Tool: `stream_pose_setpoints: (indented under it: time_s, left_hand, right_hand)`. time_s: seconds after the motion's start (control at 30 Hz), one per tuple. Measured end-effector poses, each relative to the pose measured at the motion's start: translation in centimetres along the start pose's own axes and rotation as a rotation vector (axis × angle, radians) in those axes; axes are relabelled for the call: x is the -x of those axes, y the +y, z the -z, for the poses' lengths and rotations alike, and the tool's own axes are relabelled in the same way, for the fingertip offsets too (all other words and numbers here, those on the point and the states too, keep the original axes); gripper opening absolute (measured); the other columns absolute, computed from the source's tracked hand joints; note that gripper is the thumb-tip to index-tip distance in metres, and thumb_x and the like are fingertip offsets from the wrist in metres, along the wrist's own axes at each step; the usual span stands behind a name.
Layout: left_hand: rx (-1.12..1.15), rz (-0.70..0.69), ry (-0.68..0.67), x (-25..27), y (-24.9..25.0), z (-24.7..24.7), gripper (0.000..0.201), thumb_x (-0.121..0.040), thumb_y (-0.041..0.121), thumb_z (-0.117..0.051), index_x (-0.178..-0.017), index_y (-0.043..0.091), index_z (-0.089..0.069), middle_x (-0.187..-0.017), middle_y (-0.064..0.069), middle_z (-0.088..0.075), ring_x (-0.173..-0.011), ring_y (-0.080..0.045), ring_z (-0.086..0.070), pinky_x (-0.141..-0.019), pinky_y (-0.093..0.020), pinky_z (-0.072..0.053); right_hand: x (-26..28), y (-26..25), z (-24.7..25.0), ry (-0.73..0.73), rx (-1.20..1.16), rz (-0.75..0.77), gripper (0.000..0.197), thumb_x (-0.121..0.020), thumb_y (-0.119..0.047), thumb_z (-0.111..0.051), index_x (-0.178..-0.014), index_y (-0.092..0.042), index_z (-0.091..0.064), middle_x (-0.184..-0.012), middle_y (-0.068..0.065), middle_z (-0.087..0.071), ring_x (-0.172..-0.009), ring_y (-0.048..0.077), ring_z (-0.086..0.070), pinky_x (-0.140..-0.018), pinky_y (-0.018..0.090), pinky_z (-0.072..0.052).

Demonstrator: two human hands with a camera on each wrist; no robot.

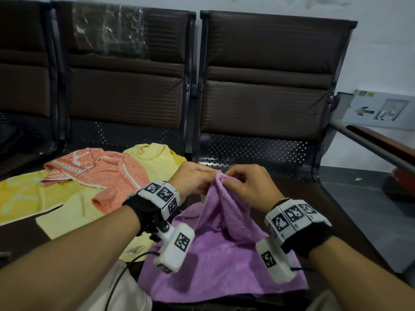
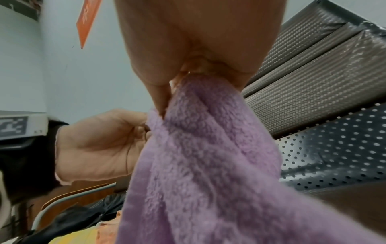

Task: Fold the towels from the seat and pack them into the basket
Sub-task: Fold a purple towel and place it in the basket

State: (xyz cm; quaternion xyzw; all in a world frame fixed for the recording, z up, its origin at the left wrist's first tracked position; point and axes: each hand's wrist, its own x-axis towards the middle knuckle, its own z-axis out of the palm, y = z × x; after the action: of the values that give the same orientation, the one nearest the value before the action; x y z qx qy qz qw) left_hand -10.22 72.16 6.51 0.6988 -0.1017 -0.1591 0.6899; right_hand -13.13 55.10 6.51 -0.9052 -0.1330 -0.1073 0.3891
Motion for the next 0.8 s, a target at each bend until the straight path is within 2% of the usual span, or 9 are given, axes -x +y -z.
stream_pose_setpoints:
  time_s: [0.1, 0.17, 0.23, 0.3, 0.43, 0.53, 0.67, 0.73, 0.8]
  left_hand:
    - [0.048, 0.02, -0.018, 0.1, 0.1, 0.0, 0.024, -0.09, 0.023, -0.06, -0.089, 0.002, -0.069, -0.042, 0.008, -0.056, -0.043, -0.004, -0.056, -0.049, -0.017, -0.049]
    - [0.044, 0.01, -0.07, 0.3, 0.0, 0.3, 0.028, -0.087, 0.028, -0.062, -0.094, 0.002, -0.07, -0.047, 0.006, -0.06, -0.049, -0.004, -0.06, -0.054, -0.018, -0.051]
    - [-0.013, -0.033, -0.092, 0.4, -0.1, 0.6, 0.024, -0.084, 0.023, -0.066, -0.101, 0.006, -0.071, -0.07, -0.001, -0.073, -0.067, -0.009, -0.069, -0.062, -0.019, -0.054]
    - [-0.056, -0.068, -0.051, 0.3, -0.3, 0.9, 0.014, -0.084, 0.018, -0.066, -0.095, 0.013, -0.074, -0.085, -0.007, -0.075, -0.077, -0.013, -0.07, -0.065, -0.02, -0.055]
    - [-0.09, -0.115, 0.082, -0.1, -0.2, 1.5, 0.012, -0.085, 0.02, -0.066, -0.079, 0.023, -0.077, -0.081, 0.0, -0.075, -0.075, -0.009, -0.069, -0.065, -0.019, -0.054]
    - [-0.096, -0.171, 0.219, -0.7, 0.2, 2.6, 0.009, -0.084, 0.021, -0.067, -0.084, 0.02, -0.076, -0.083, 0.005, -0.074, -0.081, -0.007, -0.067, -0.071, -0.02, -0.051]
    - [-0.164, -0.207, 0.292, -0.9, 0.4, 3.8, 0.014, -0.084, 0.021, -0.068, -0.093, 0.013, -0.074, -0.092, 0.004, -0.073, -0.088, -0.007, -0.067, -0.085, -0.027, -0.052]
    - [-0.228, -0.228, 0.273, -0.8, 0.4, 3.9, 0.011, -0.084, 0.022, -0.068, -0.092, 0.017, -0.074, -0.089, 0.007, -0.073, -0.082, -0.001, -0.067, -0.08, -0.022, -0.052]
    - [-0.291, -0.255, 0.209, -0.5, 0.6, 4.1, 0.008, -0.085, 0.022, -0.067, -0.089, 0.021, -0.073, -0.086, 0.006, -0.074, -0.08, -0.003, -0.068, -0.073, -0.021, -0.053]
  right_hand:
    - [-0.1, 0.0, -0.3, 0.055, 0.015, -0.034, 0.015, -0.082, -0.037, -0.067, -0.075, -0.025, -0.073, -0.066, -0.011, -0.068, -0.066, -0.001, -0.061, -0.056, 0.01, -0.042]
    - [-0.3, -0.1, -0.4, 0.078, 0.011, -0.051, 0.013, -0.082, -0.034, -0.067, -0.076, -0.024, -0.073, -0.066, -0.011, -0.068, -0.066, 0.0, -0.061, -0.058, 0.012, -0.044]
    - [-0.4, -0.2, -0.4, 0.08, -0.006, -0.05, 0.011, -0.082, -0.033, -0.068, -0.076, -0.024, -0.072, -0.066, -0.011, -0.067, -0.066, -0.001, -0.061, -0.058, 0.01, -0.043]
    - [-0.3, -0.3, -0.4, 0.065, -0.04, -0.028, 0.013, -0.083, -0.034, -0.069, -0.076, -0.023, -0.072, -0.067, -0.011, -0.067, -0.065, -0.003, -0.059, -0.059, 0.008, -0.041]
    - [-0.3, -0.4, 0.0, -0.073, -0.091, -0.006, 0.022, -0.087, -0.036, -0.064, -0.07, -0.021, -0.065, -0.063, -0.009, -0.059, -0.06, 0.004, -0.052, -0.058, 0.021, -0.043]
    - [-0.3, 0.4, 0.8, -0.247, 0.187, 0.004, 0.041, -0.092, -0.042, -0.054, -0.059, -0.019, -0.051, -0.056, -0.007, -0.05, -0.053, 0.007, -0.044, -0.056, 0.027, -0.037]
    - [-0.5, 1.5, 2.3, -0.294, 0.429, -0.047, 0.035, -0.093, -0.047, -0.049, -0.071, -0.02, -0.054, -0.068, -0.003, -0.057, -0.064, 0.014, -0.053, -0.064, 0.029, -0.039]
    - [-0.6, 1.6, 2.8, -0.213, 0.43, -0.062, 0.02, -0.09, -0.043, -0.057, -0.089, -0.024, -0.054, -0.076, -0.005, -0.058, -0.071, 0.014, -0.056, -0.066, 0.026, -0.041]
    - [-0.5, 1.7, 3.2, -0.164, 0.398, -0.073, 0.036, -0.084, -0.038, -0.066, -0.114, -0.026, -0.051, -0.081, -0.006, -0.059, -0.077, 0.013, -0.058, -0.072, 0.028, -0.047]
